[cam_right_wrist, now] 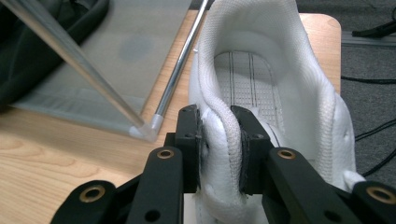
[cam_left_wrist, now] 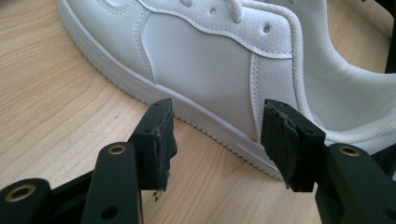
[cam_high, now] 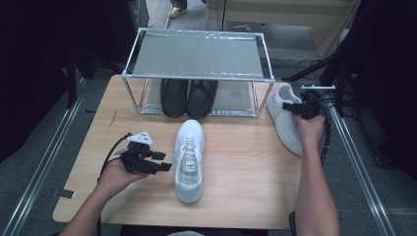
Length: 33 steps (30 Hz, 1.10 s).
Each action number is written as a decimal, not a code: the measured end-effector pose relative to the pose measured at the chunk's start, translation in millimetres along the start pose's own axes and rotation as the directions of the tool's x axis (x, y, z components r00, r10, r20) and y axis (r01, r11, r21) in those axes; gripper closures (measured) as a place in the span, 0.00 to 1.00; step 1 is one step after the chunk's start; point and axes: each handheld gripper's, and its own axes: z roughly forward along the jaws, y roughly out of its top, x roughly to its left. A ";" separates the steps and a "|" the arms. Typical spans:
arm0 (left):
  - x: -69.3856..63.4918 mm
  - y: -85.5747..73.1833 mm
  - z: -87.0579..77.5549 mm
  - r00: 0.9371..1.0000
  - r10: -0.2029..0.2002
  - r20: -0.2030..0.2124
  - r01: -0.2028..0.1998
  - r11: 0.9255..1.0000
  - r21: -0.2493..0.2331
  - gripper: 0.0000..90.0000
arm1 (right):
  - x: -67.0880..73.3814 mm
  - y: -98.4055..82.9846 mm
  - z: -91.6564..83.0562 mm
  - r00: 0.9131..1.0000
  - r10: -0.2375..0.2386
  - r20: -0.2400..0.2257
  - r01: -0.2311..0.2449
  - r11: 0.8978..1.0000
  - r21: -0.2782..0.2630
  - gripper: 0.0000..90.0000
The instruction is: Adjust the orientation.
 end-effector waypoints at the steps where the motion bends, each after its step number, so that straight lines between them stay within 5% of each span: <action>1: 0.2 0.1 0.0 1.000 0.000 0.000 0.000 1.000 -0.002 0.49 | 0.8 -0.8 -4.3 1.000 0.000 -0.008 0.000 1.000 -0.016 0.85; 18: 7.2 8.1 0.2 0.999 0.030 0.016 -0.029 0.999 -0.013 0.47 | 14.6 -25.6 -46.9 1.000 -0.015 0.012 0.015 0.999 -0.030 0.86; 33: 9.3 20.6 7.8 0.997 0.061 0.041 -0.061 0.998 -0.011 0.45 | 43.5 -68.2 -92.8 0.997 -0.079 0.015 0.079 0.997 -0.016 0.87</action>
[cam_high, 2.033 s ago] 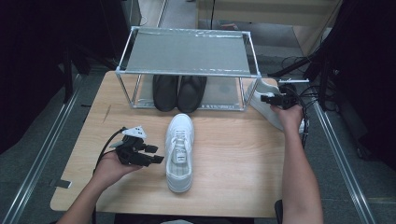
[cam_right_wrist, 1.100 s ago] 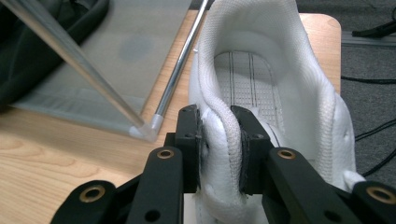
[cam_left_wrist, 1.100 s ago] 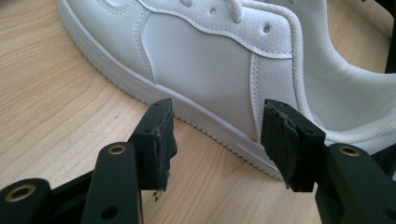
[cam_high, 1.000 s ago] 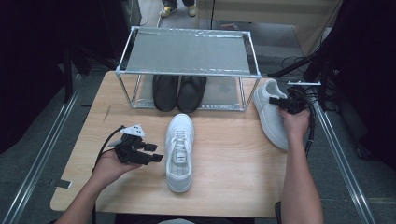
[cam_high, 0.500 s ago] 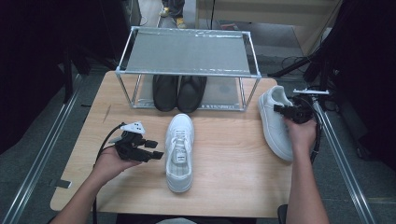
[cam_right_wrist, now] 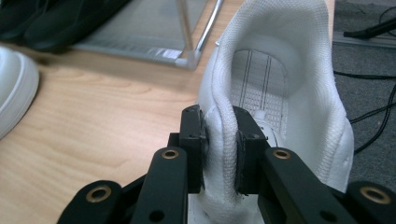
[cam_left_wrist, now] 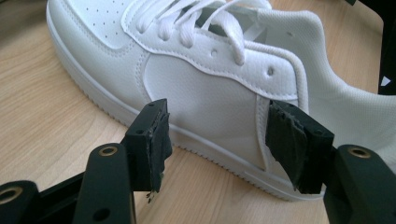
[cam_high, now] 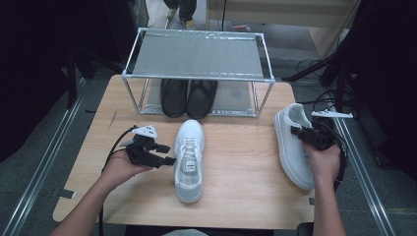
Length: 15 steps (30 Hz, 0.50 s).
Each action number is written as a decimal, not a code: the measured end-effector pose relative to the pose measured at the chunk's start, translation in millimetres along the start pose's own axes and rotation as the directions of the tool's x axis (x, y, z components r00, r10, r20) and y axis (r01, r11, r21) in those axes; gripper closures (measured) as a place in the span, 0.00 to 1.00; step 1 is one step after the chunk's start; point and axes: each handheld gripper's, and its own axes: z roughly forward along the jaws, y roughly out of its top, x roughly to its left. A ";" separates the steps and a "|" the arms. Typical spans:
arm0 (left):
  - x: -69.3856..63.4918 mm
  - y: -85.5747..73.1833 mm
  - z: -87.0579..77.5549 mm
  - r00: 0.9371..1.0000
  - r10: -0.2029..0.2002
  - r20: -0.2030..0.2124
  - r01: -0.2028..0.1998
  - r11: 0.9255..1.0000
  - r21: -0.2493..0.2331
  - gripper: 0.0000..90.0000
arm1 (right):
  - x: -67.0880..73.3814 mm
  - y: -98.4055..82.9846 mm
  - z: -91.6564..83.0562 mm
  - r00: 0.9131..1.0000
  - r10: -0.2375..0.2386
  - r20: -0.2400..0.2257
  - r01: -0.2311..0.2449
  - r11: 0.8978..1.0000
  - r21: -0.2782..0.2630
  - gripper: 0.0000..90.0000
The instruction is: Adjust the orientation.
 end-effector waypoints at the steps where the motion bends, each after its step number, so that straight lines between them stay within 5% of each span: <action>1: 0.3 0.6 0.1 1.000 0.002 0.001 -0.002 1.000 0.001 0.45 | 2.4 -1.3 -1.8 1.000 -0.005 0.000 0.005 1.000 0.001 0.87; 15: 8.0 6.2 4.8 1.000 0.011 0.005 -0.010 1.000 -0.008 0.44 | 37.6 -12.3 -9.0 0.996 -0.067 -0.066 0.069 0.997 0.022 0.87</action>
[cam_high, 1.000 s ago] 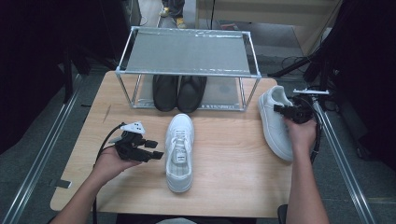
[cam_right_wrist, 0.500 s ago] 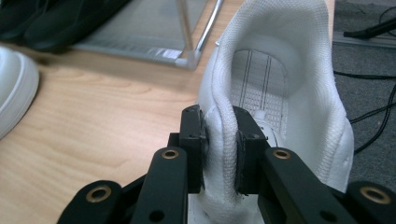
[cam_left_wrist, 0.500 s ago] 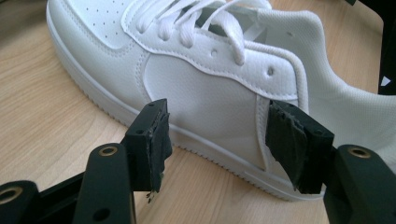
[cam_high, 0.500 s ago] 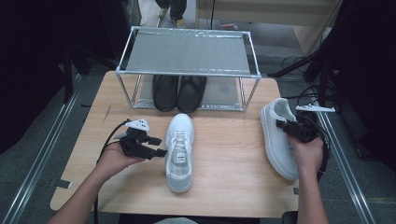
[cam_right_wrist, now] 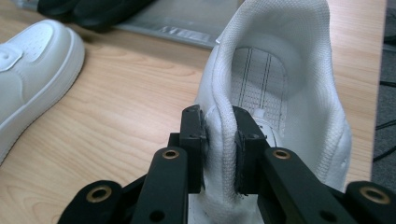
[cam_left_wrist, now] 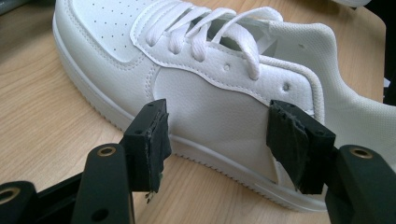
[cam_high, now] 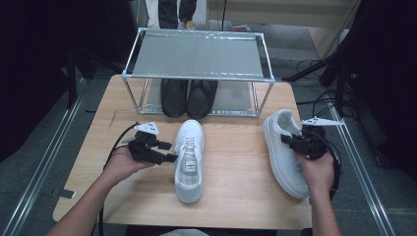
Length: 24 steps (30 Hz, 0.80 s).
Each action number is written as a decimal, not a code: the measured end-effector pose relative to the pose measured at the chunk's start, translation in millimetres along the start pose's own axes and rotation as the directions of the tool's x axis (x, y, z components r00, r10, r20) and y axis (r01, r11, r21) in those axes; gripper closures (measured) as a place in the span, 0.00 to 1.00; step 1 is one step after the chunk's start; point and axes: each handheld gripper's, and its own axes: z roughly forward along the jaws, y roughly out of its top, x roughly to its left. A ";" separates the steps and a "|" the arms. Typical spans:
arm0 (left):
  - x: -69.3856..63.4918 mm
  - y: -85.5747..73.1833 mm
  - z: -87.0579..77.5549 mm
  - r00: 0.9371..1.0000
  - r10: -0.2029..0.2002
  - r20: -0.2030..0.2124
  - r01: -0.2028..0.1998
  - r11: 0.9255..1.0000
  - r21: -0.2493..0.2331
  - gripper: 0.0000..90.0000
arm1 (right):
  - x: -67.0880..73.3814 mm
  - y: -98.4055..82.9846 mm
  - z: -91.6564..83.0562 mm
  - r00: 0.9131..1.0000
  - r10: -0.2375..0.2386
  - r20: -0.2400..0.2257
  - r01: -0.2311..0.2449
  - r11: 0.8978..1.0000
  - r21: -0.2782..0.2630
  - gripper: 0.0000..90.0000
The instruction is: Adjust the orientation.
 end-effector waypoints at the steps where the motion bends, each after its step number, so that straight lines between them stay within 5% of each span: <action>1: 0.1 0.1 0.1 1.000 -0.003 0.000 0.003 1.000 -0.006 0.44 | 2.1 -0.2 0.4 1.000 -0.006 -0.003 0.006 1.000 0.001 0.87; 13: 0.6 1.7 0.4 1.000 -0.007 -0.001 0.007 1.000 -0.002 0.43 | 37.4 2.4 11.1 0.993 -0.068 -0.099 0.071 0.997 0.023 0.88; 24: -2.4 -2.8 -3.1 1.000 0.004 -0.011 -0.004 1.000 0.007 0.42 | 68.5 9.2 27.8 0.974 -0.126 -0.189 0.135 0.990 0.034 0.88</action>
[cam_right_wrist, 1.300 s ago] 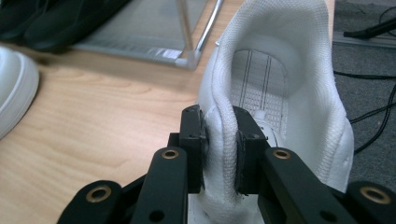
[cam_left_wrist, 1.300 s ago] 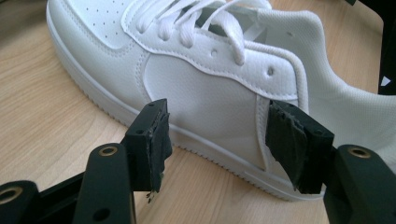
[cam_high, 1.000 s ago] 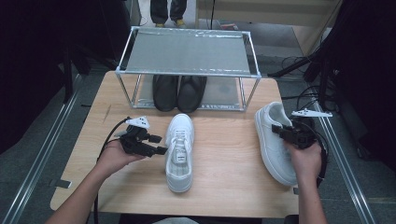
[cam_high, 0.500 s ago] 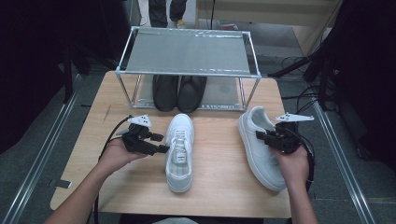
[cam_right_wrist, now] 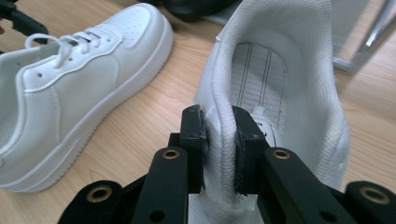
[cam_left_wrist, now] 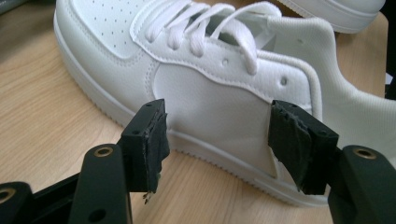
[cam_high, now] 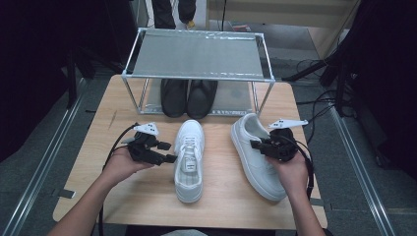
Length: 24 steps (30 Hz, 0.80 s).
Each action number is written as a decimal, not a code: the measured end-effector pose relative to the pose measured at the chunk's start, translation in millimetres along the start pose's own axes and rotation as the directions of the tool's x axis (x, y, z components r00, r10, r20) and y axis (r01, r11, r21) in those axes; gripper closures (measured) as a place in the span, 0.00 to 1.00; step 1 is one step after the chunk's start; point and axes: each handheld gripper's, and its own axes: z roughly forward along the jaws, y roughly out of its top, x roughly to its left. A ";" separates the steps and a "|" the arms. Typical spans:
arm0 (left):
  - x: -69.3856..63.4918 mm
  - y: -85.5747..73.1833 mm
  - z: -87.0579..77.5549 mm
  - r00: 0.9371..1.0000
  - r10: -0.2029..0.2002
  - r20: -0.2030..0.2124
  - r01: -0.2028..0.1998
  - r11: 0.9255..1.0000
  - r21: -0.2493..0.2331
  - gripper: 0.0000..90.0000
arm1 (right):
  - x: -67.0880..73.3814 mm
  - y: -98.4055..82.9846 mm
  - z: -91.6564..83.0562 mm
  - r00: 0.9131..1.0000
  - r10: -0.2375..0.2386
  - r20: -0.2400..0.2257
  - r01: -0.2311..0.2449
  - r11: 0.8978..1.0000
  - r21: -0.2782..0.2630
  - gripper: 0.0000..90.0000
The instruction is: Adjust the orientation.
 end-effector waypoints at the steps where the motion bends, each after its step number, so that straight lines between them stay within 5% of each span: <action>1: -0.3 -1.3 -1.1 1.000 0.001 0.000 -0.001 1.000 -0.004 0.42 | 2.1 1.3 2.0 1.000 -0.005 -0.004 0.005 1.000 0.004 0.88; 24: -8.3 -33.8 -29.2 0.995 -0.067 -0.076 0.064 0.997 -0.046 0.42 | 25.9 26.5 55.2 0.987 -0.111 -0.112 0.120 0.989 0.080 0.87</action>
